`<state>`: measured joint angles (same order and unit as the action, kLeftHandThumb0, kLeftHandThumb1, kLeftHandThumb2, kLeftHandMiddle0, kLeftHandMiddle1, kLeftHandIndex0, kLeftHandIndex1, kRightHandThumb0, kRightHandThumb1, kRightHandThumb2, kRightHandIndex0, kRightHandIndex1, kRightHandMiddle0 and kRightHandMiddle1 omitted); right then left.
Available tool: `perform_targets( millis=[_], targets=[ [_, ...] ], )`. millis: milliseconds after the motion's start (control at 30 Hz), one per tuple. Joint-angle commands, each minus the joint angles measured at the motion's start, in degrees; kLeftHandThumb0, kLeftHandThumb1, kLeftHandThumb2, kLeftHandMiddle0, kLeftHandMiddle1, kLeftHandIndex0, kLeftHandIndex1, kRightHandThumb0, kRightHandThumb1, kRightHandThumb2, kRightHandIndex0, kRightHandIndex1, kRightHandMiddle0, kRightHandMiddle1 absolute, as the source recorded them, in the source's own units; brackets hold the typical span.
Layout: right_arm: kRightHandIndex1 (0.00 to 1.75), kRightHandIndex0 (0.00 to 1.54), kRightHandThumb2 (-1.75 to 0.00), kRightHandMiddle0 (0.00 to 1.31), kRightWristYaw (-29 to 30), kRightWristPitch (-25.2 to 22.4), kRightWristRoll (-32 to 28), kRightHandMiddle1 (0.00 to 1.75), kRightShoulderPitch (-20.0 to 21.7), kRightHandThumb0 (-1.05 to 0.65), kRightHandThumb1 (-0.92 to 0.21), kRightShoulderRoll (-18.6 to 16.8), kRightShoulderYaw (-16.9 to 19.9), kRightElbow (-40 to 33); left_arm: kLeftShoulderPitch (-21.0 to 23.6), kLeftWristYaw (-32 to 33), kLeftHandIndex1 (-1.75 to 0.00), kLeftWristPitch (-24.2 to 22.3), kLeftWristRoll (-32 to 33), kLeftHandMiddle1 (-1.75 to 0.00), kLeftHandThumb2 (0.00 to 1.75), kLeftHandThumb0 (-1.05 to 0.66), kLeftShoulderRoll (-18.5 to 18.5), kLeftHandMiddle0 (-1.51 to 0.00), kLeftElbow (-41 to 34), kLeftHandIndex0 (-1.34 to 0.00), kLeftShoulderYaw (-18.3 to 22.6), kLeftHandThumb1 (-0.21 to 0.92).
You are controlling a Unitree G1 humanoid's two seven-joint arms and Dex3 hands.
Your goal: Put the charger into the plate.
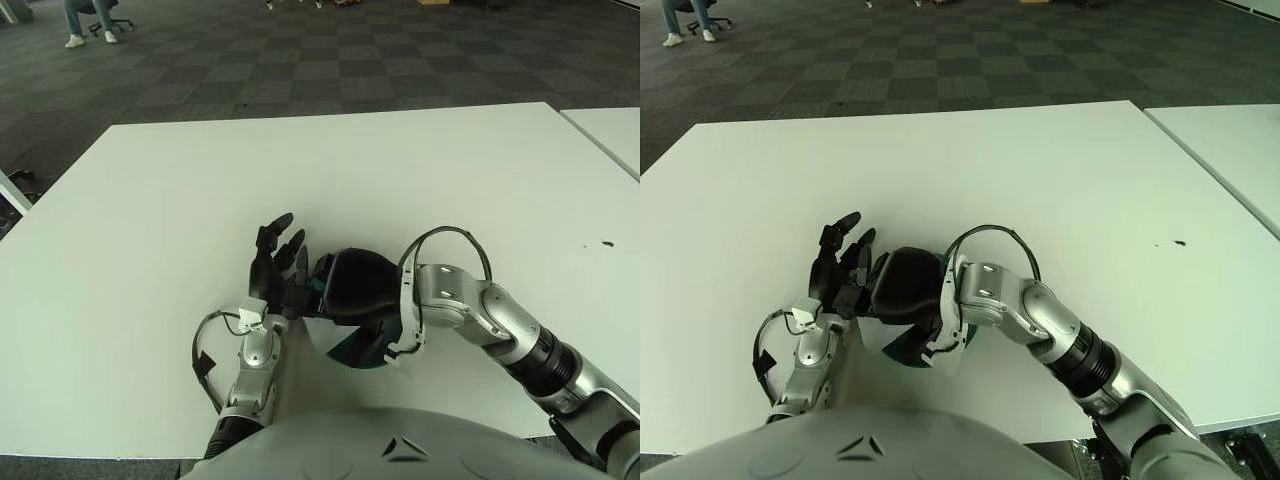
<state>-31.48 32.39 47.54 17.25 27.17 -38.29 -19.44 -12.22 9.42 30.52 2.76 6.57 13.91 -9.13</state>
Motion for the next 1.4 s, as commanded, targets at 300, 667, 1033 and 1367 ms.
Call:
perform_targets(
  millis=[300,667,1033,1367],
  targets=[
    [1.75,0.89,-0.89,0.37,4.5,6.7,0.8,1.75,2.3,-0.39,-0.65,2.1,3.0,4.9,-9.7,2.3,-0.8,-10.9,-3.1,-0.05,0.76,-0.56,2.5,-0.67,-8.0,-0.22,-3.9,0.92],
    [1.75,0.82,-0.83,0.34,7.9,8.3,0.4,1.75,0.7,-0.38,-0.7,2.2,5.2,7.1,-11.0,4.7,-0.78,-16.0,-6.4,-0.04,0.87,-0.6,2.2,-0.67,-11.9,-0.23,-4.8,0.92],
    [1.75,0.8,-0.78,0.32,12.4,9.6,2.5,1.75,0.1,-0.38,-0.73,1.5,5.8,9.2,-9.5,5.4,-0.81,-10.8,-6.8,-0.05,0.82,-0.63,2.1,-0.7,-9.0,-0.24,-4.6,0.92],
    [1.75,0.77,-0.76,0.31,16.3,10.3,5.6,1.75,-0.1,-0.38,-0.75,0.7,6.7,9.0,-7.3,1.6,-0.84,-12.7,-1.6,-0.06,0.73,-0.63,1.4,-0.73,-8.8,-0.25,-4.0,0.92]
  ],
)
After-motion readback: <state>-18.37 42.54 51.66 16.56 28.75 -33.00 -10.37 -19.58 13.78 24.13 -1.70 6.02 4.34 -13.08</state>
